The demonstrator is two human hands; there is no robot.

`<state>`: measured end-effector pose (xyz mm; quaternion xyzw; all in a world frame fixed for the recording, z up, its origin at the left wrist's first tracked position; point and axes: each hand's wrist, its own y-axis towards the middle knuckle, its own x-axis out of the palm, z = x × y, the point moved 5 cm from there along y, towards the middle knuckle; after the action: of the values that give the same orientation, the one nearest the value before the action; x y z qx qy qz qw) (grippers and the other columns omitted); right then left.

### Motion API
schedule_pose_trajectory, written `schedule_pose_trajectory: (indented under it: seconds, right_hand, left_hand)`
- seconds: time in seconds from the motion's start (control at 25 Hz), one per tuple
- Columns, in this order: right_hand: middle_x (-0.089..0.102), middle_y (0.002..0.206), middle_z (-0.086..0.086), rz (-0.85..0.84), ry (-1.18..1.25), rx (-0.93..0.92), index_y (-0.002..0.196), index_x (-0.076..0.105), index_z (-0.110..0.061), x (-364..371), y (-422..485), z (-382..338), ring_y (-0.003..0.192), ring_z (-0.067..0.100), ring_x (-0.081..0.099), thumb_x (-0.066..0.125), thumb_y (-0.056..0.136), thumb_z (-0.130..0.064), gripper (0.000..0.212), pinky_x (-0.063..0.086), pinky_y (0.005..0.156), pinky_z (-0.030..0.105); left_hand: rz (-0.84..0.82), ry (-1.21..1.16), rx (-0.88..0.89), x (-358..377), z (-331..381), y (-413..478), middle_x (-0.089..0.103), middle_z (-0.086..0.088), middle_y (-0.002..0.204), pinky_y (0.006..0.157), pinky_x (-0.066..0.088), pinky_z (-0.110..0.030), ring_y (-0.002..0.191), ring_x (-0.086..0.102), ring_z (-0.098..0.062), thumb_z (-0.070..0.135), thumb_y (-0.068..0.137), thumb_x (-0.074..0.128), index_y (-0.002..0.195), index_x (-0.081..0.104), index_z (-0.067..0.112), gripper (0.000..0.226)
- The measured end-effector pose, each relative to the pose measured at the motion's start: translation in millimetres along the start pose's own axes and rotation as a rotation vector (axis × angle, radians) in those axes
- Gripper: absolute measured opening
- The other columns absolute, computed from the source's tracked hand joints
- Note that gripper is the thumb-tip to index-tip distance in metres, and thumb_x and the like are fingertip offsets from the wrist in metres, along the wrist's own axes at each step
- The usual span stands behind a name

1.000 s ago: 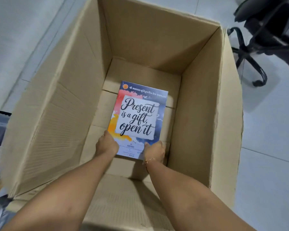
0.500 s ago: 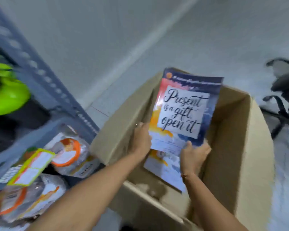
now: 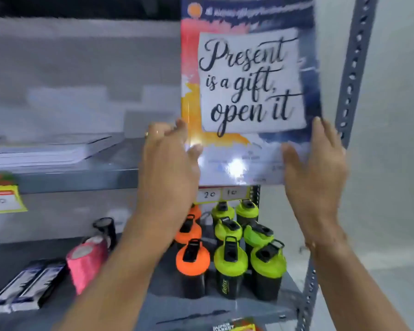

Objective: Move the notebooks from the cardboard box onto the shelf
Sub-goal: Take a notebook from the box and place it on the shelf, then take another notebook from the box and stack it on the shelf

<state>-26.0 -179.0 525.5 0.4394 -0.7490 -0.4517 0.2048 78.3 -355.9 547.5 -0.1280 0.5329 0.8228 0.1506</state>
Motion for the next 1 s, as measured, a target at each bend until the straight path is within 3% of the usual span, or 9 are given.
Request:
schedule_pose_trajectory:
  seconds: [0.08,0.2,0.36,0.44,0.56,0.64,0.76,0.88,1.0]
  right_hand:
    - [0.058,0.122,0.025,-0.201,-0.056,0.031,0.115,0.056,0.004,40.7,41.9,-12.1,0.112,0.04,0.053,0.058,0.084,-0.005,0.032,0.037,0.096,0.038]
    - [0.064,0.106,0.03,-0.506,-0.276,0.114,0.081,0.057,0.008,84.7,65.6,-6.8,0.102,0.044,0.057,0.049,0.083,0.002,0.009,0.046,0.087,0.042]
    - [0.061,0.116,0.027,-0.814,-0.452,0.129,0.101,0.057,0.005,109.6,63.6,15.1,0.108,0.042,0.056,0.053,0.087,-0.01,0.021,0.046,0.094,0.043]
    - [0.06,0.119,0.026,-0.699,-0.372,0.064,0.109,0.057,0.003,92.6,58.5,17.7,0.115,0.041,0.053,0.052,0.089,-0.012,0.025,0.043,0.098,0.043]
    - [0.062,0.121,0.023,-0.013,-0.021,-0.164,0.115,0.058,0.007,8.4,8.0,34.0,0.123,0.035,0.051,0.052,0.09,-0.002,0.027,0.038,0.105,0.042]
    - [0.062,0.115,0.022,0.296,0.013,-0.157,0.11,0.059,0.01,-41.9,-63.4,86.8,0.117,0.032,0.055,0.05,0.091,0.0,0.023,0.043,0.105,0.044]
    - [0.059,0.12,0.025,0.209,-0.271,0.375,0.114,0.055,0.007,-98.4,-194.9,235.4,0.123,0.03,0.046,0.044,0.094,-0.021,0.036,0.028,0.113,0.025]
    - [0.056,0.127,0.029,0.07,-0.638,1.143,0.117,0.056,0.007,-176.8,-367.9,358.2,0.124,0.04,0.045,0.05,0.086,-0.021,0.043,0.029,0.11,0.043]
    - [0.045,0.138,0.029,-0.156,-0.915,1.839,0.129,0.044,0.008,-248.3,-510.0,390.7,0.129,0.041,0.039,0.059,0.088,-0.025,0.055,0.033,0.108,0.044]
  left_hand:
    - [-0.134,0.144,-0.096,12.6,-11.1,45.8,0.061,-0.027,0.106,0.083,0.037,-0.035,0.105,0.052,-0.038,0.014,0.091,0.057,0.107,0.062,-0.004,0.025]
    - [-0.362,0.26,-0.177,51.8,-29.9,72.7,0.064,-0.028,0.112,0.087,0.048,-0.041,0.108,0.056,-0.042,0.005,0.088,0.054,0.102,0.064,-0.004,0.02]
    - [-0.523,0.334,-0.171,80.9,-36.4,70.0,0.062,-0.021,0.121,0.093,0.048,-0.04,0.114,0.055,-0.037,0.006,0.086,0.054,0.113,0.064,0.007,0.029]
    - [-0.428,0.343,-0.061,84.1,-12.2,63.5,0.062,-0.019,0.121,0.095,0.046,-0.04,0.121,0.048,-0.035,0.005,0.088,0.053,0.119,0.062,0.01,0.032]
    - [-0.111,0.13,0.349,103.9,56.3,7.0,0.071,-0.012,0.106,0.084,0.049,-0.041,0.107,0.055,-0.035,0.0,0.083,0.055,0.108,0.068,0.012,0.031]
    - [-0.186,-0.085,0.566,142.6,93.3,-73.9,0.074,-0.006,0.094,0.074,0.056,-0.038,0.088,0.063,-0.032,0.001,0.077,0.051,0.097,0.071,0.015,0.031]
    - [-0.945,-0.322,0.418,254.7,129.4,-234.6,0.074,-0.004,0.095,0.073,0.06,-0.034,0.088,0.068,-0.029,0.007,0.081,0.039,0.099,0.071,0.018,0.039]
    - [-1.774,-0.109,0.407,337.2,131.0,-438.9,0.065,-0.019,0.117,0.089,0.051,-0.041,0.11,0.06,-0.037,0.008,0.09,0.046,0.113,0.064,0.01,0.029]
    - [-2.134,0.148,0.436,359.3,103.2,-577.4,0.06,-0.022,0.127,0.094,0.048,-0.037,0.117,0.057,-0.034,0.011,0.089,0.049,0.116,0.058,0.0,0.031]
